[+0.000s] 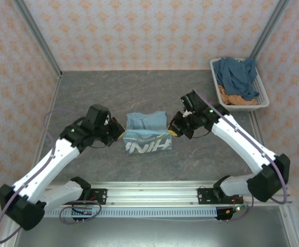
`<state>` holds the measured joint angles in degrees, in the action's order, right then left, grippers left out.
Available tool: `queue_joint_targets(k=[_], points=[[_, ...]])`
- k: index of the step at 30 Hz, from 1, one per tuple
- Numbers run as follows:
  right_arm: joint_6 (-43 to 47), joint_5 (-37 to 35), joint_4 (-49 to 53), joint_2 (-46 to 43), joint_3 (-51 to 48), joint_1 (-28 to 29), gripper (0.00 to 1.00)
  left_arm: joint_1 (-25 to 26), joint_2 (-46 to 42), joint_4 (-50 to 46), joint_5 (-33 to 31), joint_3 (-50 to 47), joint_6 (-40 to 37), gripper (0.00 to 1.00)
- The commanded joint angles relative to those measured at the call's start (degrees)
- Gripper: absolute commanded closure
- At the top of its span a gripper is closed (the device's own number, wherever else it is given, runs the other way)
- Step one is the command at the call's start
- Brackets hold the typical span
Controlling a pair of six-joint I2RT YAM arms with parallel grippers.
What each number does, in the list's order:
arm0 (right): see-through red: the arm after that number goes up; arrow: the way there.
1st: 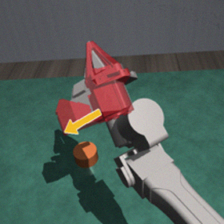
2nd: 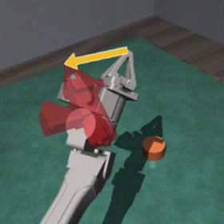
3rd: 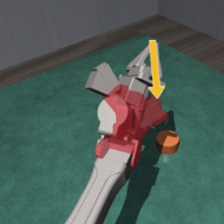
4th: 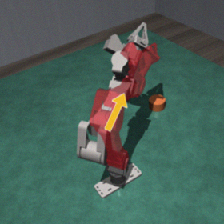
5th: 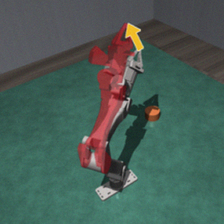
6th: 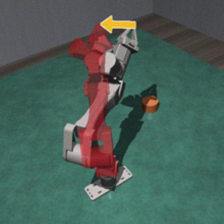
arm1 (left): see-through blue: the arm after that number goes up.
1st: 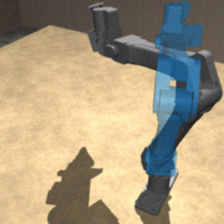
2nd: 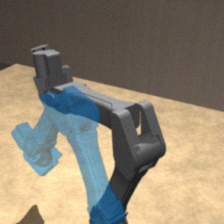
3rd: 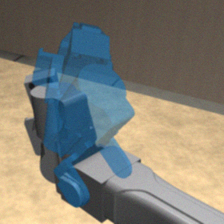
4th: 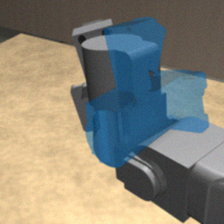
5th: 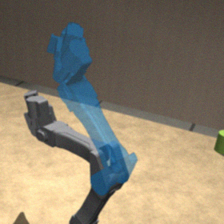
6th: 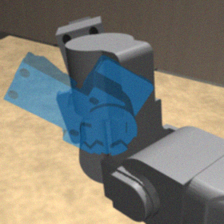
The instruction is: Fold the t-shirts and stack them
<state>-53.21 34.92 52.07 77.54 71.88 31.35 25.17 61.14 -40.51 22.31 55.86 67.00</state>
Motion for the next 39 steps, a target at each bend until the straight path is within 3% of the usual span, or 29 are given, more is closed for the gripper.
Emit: queue_joint_targets(k=[1, 11, 13, 15, 17, 21, 24, 28, 31, 34, 39], points=[[-2.55, 0.57, -0.98, 6.14, 4.46, -3.38, 1.0, -3.56, 6.63, -0.07, 0.42, 4.68, -1.29, 1.0], [4.04, 1.62, -1.98, 38.2, 28.21, -10.31, 1.0, -11.72, 37.06, 3.12, -0.33, 21.07, -9.33, 1.0], [4.96, 1.43, -2.39, 43.83, 33.02, -10.84, 0.92, -12.6, 42.75, 3.72, -0.66, 25.02, -10.68, 1.0], [5.64, 0.56, -0.59, 48.31, 37.36, -11.34, 0.76, -13.2, 47.1, 4.54, 0.02, 28.69, -11.42, 0.85], [6.69, 0.06, -0.82, 49.62, 39.68, -11.48, 0.62, -13.23, 47.93, 3.96, -0.98, 31.74, -11.67, 0.58], [9.98, -2.97, -5.46, 42.31, 34.8, -11.61, 0.45, -11.9, 40.9, 2.87, -4.85, 29.05, -10.47, 0.51], [12.64, -5.25, -7.81, 33.46, 26.95, -11.65, 0.41, -8.33, 31.29, 5.07, -5.3, 19.65, -4.5, 0.5], [11.05, -3.67, -21.25, 16.36, 5.87, -11.5, 0.42, 2.63, 19.29, 13.56, -7.32, 3.34, 12.86, 0.46], [7.63, -2.7, -34.77, 1.79, -10.99, -11.19, 0.42, 11.82, 13.35, 23.99, -14.08, -7.85, 29.51, 0.41], [2.13, -3.1, -45.33, -10.9, -24.48, -10.95, 0.36, 19.64, 13.67, 34.05, -22.53, -12.97, 39.55, 0.36], [-3.24, -2.13, -50.49, -20.96, -35.66, -10.83, 0.34, 25.18, 22.62, 46.24, -28.18, -14.19, 47.59, 0.34]])
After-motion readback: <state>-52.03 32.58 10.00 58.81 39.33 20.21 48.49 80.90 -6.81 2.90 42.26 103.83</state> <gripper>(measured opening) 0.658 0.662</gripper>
